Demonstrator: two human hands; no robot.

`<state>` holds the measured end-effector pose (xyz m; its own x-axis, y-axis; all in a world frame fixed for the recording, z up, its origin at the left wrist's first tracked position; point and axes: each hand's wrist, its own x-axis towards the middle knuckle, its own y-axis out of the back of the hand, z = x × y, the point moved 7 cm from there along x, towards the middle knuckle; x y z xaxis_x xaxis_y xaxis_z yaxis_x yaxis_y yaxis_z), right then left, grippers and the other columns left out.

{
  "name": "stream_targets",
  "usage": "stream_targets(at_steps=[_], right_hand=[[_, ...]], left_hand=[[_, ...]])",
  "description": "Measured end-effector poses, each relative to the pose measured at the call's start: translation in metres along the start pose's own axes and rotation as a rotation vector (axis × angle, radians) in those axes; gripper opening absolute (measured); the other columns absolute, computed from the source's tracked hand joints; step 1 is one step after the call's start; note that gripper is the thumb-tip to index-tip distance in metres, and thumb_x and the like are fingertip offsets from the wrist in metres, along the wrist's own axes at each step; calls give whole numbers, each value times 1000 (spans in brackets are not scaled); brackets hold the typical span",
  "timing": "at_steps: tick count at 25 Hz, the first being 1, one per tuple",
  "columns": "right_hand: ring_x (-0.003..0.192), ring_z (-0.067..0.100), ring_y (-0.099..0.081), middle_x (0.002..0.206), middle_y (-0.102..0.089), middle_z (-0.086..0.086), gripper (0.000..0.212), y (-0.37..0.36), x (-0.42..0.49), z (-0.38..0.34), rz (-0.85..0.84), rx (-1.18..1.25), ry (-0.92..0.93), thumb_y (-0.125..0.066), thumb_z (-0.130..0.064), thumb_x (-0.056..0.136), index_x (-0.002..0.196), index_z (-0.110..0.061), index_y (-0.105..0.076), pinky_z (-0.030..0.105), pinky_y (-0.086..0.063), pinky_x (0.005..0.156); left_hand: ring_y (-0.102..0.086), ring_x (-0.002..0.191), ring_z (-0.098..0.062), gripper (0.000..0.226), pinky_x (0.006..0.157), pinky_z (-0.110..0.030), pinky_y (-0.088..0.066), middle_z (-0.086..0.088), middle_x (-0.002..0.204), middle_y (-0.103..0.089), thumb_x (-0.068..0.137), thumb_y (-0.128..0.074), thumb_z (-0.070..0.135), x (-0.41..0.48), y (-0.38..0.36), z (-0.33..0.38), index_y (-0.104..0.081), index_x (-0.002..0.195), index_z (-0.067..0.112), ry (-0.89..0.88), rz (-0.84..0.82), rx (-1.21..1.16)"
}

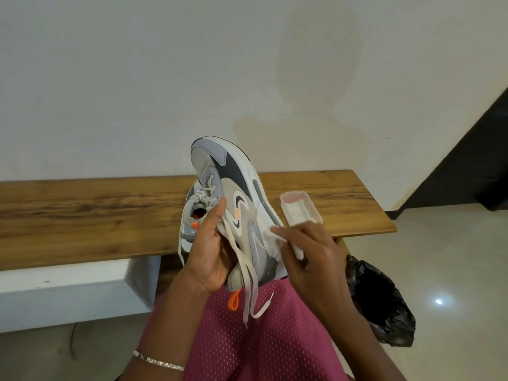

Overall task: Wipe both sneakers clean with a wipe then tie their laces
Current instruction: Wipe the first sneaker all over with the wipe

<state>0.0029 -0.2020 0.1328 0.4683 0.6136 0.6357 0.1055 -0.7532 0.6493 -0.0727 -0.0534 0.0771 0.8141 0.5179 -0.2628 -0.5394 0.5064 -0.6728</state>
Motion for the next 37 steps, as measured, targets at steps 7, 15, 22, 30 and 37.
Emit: stream_targets(at_steps=[7, 15, 22, 30, 37], right_hand=[[99, 11, -54, 103, -71, 1, 20, -8, 20, 0, 24, -9, 9, -67, -14, 90, 110, -12, -74, 12, -39, 83], [98, 15, -62, 107, -70, 2, 24, -16, 37, -3, 8, 81, -5, -59, -22, 96, 112, -11, -73, 27, -54, 81], [93, 10, -57, 101, -66, -5, 27, -4, -22, 5, 4, 52, -74, -71, -5, 86, 111, -16, -71, 27, -51, 73], [98, 9, -59, 112, -66, 4, 20, -16, 37, 9, 139, 119, -90, -61, -19, 93, 104, -11, -76, 12, -49, 81], [93, 9, -62, 103, -69, -4, 19, -11, -7, 5, -12, 112, -41, -67, -14, 90, 107, -14, -75, 28, -56, 73]], left_hand=[[-71, 106, -35, 46, 96, -51, -55, -21, 118, -72, 91, -57, 50, -7, -13, 1, -77, 115, 16, -1, -28, 68], [-75, 85, -27, 29, 84, -41, -60, -14, 93, -78, 84, -60, 31, -15, -23, 3, -84, 87, 15, 16, -112, 121], [-72, 86, -32, 32, 88, -47, -56, -17, 95, -75, 80, -73, 32, -10, -7, 0, -79, 103, 11, 21, -6, 131], [-74, 92, -25, 28, 92, -44, -55, -12, 98, -77, 84, -60, 33, -18, -22, -7, -84, 92, 20, 38, -95, 148], [-66, 112, -43, 48, 104, -61, -48, -26, 121, -69, 74, -75, 44, -4, 11, -3, -77, 113, 16, 9, 54, 136]])
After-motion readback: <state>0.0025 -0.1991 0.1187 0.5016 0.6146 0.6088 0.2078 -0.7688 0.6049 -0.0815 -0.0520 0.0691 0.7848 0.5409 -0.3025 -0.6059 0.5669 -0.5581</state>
